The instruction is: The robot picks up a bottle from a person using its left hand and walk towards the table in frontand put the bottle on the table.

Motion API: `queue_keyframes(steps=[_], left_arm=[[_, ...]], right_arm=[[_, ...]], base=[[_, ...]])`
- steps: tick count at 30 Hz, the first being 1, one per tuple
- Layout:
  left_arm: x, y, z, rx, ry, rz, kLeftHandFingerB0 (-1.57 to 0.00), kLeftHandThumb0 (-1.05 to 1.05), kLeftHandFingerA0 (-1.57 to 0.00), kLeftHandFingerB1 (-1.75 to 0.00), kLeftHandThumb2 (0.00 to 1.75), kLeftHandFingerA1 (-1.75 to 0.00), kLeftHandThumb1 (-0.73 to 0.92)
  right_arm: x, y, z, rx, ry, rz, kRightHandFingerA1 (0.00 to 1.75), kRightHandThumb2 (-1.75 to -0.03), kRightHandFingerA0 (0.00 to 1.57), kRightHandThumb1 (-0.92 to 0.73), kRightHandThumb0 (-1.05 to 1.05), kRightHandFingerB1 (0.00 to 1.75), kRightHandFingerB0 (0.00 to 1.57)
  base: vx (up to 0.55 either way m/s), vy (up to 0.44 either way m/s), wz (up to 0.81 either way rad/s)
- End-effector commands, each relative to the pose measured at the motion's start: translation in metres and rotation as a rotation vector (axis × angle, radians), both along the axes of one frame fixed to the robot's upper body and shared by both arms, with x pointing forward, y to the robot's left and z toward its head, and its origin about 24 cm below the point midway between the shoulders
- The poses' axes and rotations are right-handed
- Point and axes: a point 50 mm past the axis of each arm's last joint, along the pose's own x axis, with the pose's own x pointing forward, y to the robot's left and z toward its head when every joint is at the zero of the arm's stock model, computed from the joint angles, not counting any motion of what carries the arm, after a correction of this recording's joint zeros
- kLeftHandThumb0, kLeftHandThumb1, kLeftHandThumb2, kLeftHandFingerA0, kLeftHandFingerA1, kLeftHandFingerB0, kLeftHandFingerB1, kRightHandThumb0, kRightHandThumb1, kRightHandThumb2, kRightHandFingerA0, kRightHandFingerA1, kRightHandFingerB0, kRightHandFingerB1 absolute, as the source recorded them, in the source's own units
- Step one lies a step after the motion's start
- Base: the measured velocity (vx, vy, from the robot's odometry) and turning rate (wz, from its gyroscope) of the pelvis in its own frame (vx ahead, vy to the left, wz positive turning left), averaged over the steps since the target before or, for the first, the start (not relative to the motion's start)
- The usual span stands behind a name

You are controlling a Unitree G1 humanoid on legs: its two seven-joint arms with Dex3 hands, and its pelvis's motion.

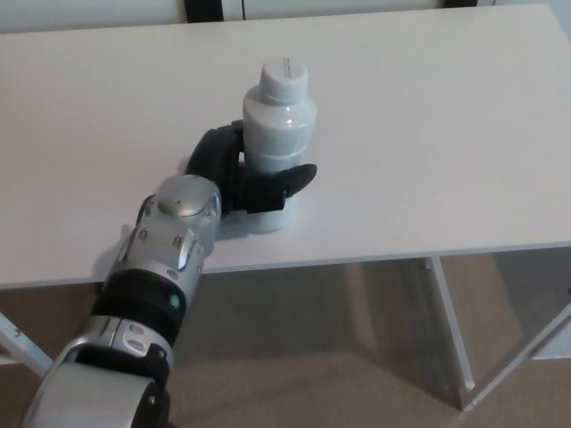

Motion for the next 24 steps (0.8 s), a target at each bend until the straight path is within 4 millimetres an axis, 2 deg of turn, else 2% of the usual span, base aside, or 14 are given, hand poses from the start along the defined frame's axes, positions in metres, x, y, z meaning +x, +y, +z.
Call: queue_keyframes(steps=[1, 2, 7, 8, 9, 10, 11, 12, 13, 16, 21, 24], left_arm=[[0.002, 0.012, 0.005, 0.014, -0.066, -0.004, -0.75, -0.19, -0.89, -1.22, 0.87, -1.51, 0.72], [0.002, 0.014, 0.006, 0.015, -0.074, -0.005, -0.77, -0.19, -0.92, -1.19, 0.88, -1.46, 0.72], [0.002, 0.017, 0.008, 0.012, -0.091, -0.019, -0.75, -0.14, -0.89, -1.15, 0.87, -1.44, 0.73], [0.002, 0.018, 0.008, 0.004, -0.092, -0.005, -0.83, -0.22, -1.01, -0.57, 0.63, -1.11, 0.8], [0.002, 0.018, 0.008, -0.009, -0.096, -0.007, -0.32, -0.43, -0.65, -0.31, 0.58, -0.42, 0.59], [0.002, 0.018, 0.008, -0.013, -0.098, -0.011, -0.32, -0.43, -0.65, -0.31, 0.58, -0.42, 0.59], [0.001, 0.017, 0.009, -0.062, -0.09, -0.051, -0.06, -0.63, -0.18, -0.28, 0.74, -0.41, 0.45], [0.001, 0.017, 0.01, -0.033, -0.097, -0.091, 0.0, -0.75, 0.0, -0.07, 0.83, -0.04, 0.44], [0.0, 0.017, 0.01, -0.015, -0.102, -0.115, 0.0, -0.81, 0.0, 0.0, 0.57, 0.0, 0.54], [0.002, 0.016, 0.014, 0.013, -0.107, -0.136, 0.0, -0.91, 0.0, 0.0, 0.59, 0.0, 0.55], [0.002, 0.015, 0.017, 0.005, -0.108, -0.168, 0.0, -0.92, 0.0, 0.0, 0.59, 0.0, 0.55], [0.001, 0.017, 0.016, -0.016, -0.113, -0.189, 0.0, -0.89, 0.0, 0.0, 0.58, 0.0, 0.57]], right_arm=[[0.001, -0.001, 0.001, -0.007, -0.005, 0.015, 0.48, -0.6, 0.69, -0.68, -0.41, 0.41, 0.54], [0.0, -0.001, 0.001, -0.005, -0.004, 0.013, 0.47, -0.6, 0.68, -0.68, -0.41, 0.41, 0.54], [0.0, -0.001, 0.001, -0.01, 0.0, 0.016, 0.49, -0.6, 0.73, -0.68, -0.43, 0.4, 0.53], [-0.001, -0.001, 0.0, -0.009, -0.002, 0.011, 0.5, -0.6, 0.72, -0.67, -0.42, 0.41, 0.53], [-0.002, -0.001, 0.0, -0.006, -0.002, 0.008, 0.49, -0.6, 0.7, -0.67, -0.42, 0.41, 0.53], [-0.002, -0.001, 0.0, -0.005, -0.002, 0.008, 0.49, -0.6, 0.7, -0.67, -0.42, 0.41, 0.53], [-0.001, -0.001, 0.0, -0.006, -0.006, 0.011, 0.5, -0.6, 0.7, -0.67, -0.43, 0.41, 0.54], [-0.001, -0.001, 0.001, -0.002, -0.01, 0.01, 0.5, -0.6, 0.71, -0.67, -0.42, 0.42, 0.55], [-0.001, -0.001, 0.001, -0.001, -0.01, 0.012, 0.48, -0.6, 0.69, -0.68, -0.42, 0.41, 0.54], [0.0, -0.001, 0.001, -0.007, -0.007, 0.022, 0.47, -0.61, 0.67, -0.69, -0.41, 0.4, 0.53], [0.0, -0.002, 0.001, -0.001, -0.008, 0.016, 0.46, -0.61, 0.66, -0.69, -0.42, 0.4, 0.52], [0.0, -0.002, 0.001, -0.006, -0.007, 0.016, 0.5, -0.61, 0.73, -0.68, -0.42, 0.41, 0.53]], base=[[0.0, 0.0, 0.0], [0.0, 0.0, 0.0], [0.0, 0.0, 0.0], [0.0, 0.0, 0.0], [0.0, 0.0, 0.0], [0.0, 0.0, 0.0], [0.0, 0.0, 0.0], [0.0, 0.0, 0.0], [0.0, 0.0, 0.0], [0.0, 0.0, 0.0], [0.0, 0.0, 0.0], [0.0, 0.0, 0.0]])
